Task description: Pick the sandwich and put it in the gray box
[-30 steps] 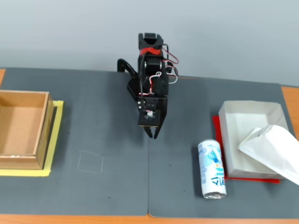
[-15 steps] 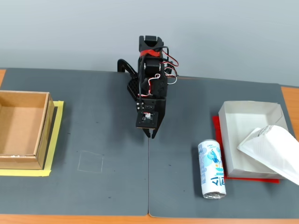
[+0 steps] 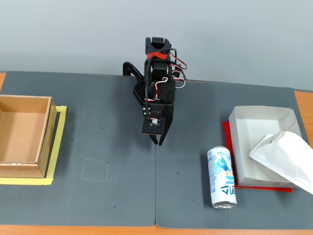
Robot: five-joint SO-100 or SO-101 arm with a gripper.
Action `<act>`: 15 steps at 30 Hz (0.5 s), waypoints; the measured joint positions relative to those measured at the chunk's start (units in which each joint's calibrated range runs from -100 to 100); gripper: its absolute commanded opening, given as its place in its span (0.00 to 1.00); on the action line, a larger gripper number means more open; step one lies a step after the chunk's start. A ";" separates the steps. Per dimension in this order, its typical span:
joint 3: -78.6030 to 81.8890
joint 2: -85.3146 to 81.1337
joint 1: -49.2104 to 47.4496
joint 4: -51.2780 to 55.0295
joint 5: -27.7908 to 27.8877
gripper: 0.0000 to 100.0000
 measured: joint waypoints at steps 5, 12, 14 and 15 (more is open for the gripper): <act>1.35 0.17 0.00 0.00 0.00 0.02; 1.89 0.17 0.00 0.00 0.00 0.02; 1.98 0.17 0.00 0.00 0.00 0.02; 1.98 0.17 0.00 0.00 0.00 0.02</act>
